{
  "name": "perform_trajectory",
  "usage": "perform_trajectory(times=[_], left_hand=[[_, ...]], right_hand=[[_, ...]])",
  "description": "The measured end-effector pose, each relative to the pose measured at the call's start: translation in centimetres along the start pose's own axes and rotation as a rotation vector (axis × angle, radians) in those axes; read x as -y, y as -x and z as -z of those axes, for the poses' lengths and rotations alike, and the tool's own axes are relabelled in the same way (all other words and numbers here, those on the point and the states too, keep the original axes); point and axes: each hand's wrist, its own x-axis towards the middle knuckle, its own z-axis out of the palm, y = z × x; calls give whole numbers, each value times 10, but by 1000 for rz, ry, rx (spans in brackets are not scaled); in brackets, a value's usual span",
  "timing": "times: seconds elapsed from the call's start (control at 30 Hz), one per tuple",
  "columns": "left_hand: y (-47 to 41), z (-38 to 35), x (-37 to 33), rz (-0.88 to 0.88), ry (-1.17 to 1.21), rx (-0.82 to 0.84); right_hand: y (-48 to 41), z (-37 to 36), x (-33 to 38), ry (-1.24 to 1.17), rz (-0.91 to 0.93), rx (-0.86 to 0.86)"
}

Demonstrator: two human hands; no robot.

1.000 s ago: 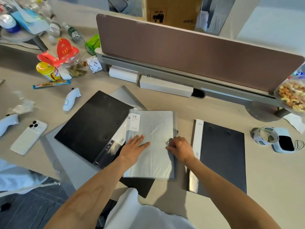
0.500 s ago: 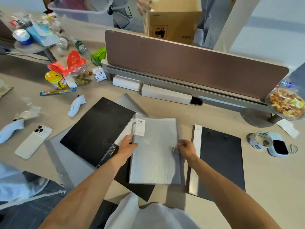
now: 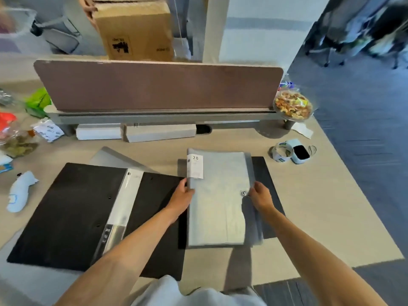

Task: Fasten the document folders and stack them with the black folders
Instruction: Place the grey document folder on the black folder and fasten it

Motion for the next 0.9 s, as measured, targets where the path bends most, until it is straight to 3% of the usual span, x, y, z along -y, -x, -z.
perform_trajectory(times=[0.13,0.4,0.53,0.77,0.9], left_hand=[[-13,-43,-6,53,-140,67],[-36,-100,29,182,-267,-53],[-53,-121,56,173,-250,-82],[-21,-154,7,158,-252,-250],[-26,-157,3,145,-265,-317]], right_hand=[[-22,41,-21,91,-8,-54],[-64,67,-47,508,68,68],[-73,75,-61,428,162,56],[-110,75,-101,275,109,159],[-99,86,-82,282,147,161]])
